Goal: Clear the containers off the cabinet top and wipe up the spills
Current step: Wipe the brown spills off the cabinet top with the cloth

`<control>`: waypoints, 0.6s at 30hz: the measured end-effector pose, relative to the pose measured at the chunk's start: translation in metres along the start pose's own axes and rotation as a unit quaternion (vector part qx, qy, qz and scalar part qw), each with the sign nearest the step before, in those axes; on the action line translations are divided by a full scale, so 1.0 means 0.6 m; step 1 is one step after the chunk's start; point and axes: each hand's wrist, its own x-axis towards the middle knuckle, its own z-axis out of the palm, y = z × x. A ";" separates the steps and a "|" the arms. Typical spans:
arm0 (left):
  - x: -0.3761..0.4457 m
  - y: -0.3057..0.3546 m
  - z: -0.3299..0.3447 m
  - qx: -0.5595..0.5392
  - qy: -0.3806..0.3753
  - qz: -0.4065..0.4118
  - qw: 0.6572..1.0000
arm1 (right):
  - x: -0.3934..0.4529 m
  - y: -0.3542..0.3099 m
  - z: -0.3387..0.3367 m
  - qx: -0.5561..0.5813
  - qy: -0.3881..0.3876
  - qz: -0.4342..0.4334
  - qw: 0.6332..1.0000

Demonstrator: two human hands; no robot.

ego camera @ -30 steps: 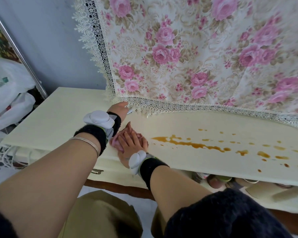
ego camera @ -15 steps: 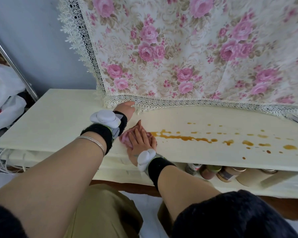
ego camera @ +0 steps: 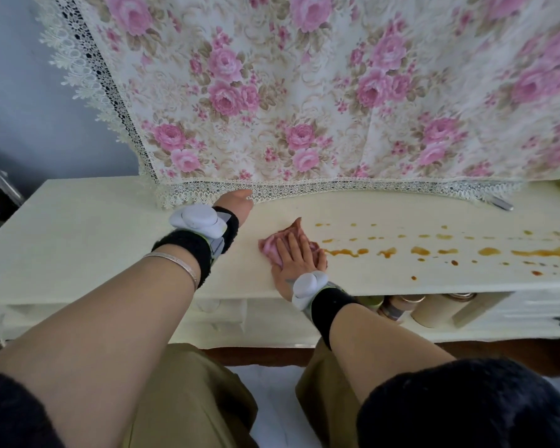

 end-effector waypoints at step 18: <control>0.005 0.032 0.043 -0.006 -0.016 0.020 1.000 | -0.013 0.071 -0.020 -0.010 0.007 0.068 0.998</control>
